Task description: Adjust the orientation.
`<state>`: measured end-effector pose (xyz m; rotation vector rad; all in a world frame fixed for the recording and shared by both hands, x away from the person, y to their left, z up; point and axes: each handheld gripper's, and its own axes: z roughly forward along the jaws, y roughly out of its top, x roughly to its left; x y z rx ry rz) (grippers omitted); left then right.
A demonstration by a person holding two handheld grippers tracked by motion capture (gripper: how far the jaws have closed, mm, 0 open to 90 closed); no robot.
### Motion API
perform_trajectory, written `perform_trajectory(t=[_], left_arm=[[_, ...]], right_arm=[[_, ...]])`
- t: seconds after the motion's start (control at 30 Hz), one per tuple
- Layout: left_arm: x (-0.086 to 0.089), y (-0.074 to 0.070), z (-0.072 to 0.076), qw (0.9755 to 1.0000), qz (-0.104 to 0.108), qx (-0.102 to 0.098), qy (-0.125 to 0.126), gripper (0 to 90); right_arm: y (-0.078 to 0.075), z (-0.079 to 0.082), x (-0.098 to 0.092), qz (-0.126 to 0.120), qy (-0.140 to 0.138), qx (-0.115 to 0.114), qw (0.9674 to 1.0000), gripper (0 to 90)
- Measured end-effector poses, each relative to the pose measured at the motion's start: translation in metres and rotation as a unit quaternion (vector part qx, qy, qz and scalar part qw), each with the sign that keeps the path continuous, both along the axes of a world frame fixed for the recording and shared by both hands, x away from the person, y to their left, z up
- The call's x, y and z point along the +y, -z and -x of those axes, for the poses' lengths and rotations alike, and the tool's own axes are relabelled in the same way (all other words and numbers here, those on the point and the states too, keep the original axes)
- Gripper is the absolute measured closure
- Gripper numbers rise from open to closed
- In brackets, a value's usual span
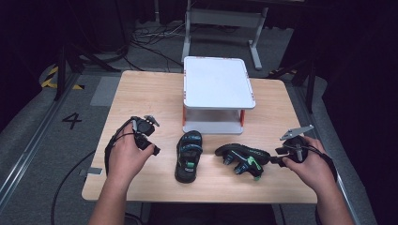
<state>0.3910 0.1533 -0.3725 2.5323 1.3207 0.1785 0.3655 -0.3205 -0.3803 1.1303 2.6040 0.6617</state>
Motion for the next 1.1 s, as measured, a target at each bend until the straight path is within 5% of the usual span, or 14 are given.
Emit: perform_trajectory(t=[0.53, 1.1], left_arm=[[0.010, 0.006, 0.002, 0.9999, 0.002, 0.001, -0.012, 31.7], [0.021, 0.010, 0.021, 0.9997, 0.001, 0.006, -0.025, 32.6]], right_arm=[[-0.009, -0.008, 0.035, -0.020, -0.054, -0.014, 0.9983, 48.0], [0.013, -0.033, 0.074, -0.002, -0.136, -0.026, 0.9904, 55.4]])
